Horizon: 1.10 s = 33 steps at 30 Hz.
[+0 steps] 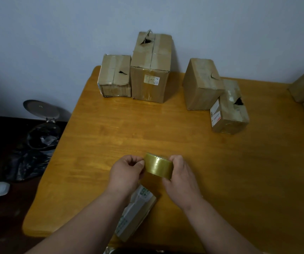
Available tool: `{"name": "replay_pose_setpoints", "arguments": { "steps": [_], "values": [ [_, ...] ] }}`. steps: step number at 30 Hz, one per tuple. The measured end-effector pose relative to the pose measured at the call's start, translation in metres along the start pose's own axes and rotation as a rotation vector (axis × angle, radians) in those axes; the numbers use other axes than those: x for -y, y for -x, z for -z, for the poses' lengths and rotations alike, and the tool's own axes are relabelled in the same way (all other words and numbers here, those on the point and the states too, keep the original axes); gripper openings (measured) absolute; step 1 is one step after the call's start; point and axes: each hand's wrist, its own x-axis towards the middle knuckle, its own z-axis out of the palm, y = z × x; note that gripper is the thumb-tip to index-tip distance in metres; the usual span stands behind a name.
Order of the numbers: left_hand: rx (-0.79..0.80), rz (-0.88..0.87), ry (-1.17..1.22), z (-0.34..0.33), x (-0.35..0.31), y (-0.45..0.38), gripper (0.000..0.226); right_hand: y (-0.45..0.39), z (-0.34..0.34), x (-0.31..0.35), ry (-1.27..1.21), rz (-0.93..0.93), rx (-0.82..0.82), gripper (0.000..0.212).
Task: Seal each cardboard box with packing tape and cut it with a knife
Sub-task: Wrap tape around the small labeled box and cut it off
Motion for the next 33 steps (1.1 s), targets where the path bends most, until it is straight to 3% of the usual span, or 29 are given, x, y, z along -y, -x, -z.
{"name": "replay_pose_setpoints", "arguments": {
  "steps": [5, 10, 13, 15, 17, 23, 26, 29, 33],
  "values": [
    [-0.046, -0.072, -0.116, 0.003, -0.006, -0.002, 0.013, 0.000, 0.000, 0.003, -0.114, -0.010, 0.164, 0.052],
    [-0.087, -0.164, -0.167, 0.007, -0.010, -0.002, 0.013, 0.001, -0.002, 0.013, -0.319, -0.009, 0.194, 0.022],
    [-0.011, -0.041, 0.045, 0.006, -0.009, -0.003, 0.026, 0.000, -0.006, 0.014, -0.410, -0.024, 0.178, 0.031],
    [0.141, 0.132, 0.305, 0.006, -0.012, -0.002, 0.033, -0.001, -0.006, 0.017, -0.447, -0.023, 0.175, 0.034],
    [0.263, 0.170, 0.414, 0.009, -0.014, -0.001, 0.031, -0.002, -0.006, 0.019, -0.481, -0.026, 0.167, 0.033],
    [0.278, -0.050, 0.285, 0.015, -0.015, 0.001, 0.050, -0.011, 0.004, 0.029, -0.468, -0.155, 0.091, 0.051],
    [0.306, -0.151, 0.175, 0.015, -0.017, 0.005, 0.052, -0.019, 0.009, 0.035, -0.491, -0.097, 0.074, 0.065],
    [0.301, -0.223, 0.118, 0.014, -0.020, 0.008, 0.053, -0.024, 0.014, 0.041, -0.325, 0.051, 0.053, 0.053],
    [0.291, -0.280, 0.110, 0.014, -0.021, 0.008, 0.054, -0.024, 0.016, 0.045, -0.205, 0.107, -0.051, 0.047]
  ]
}}
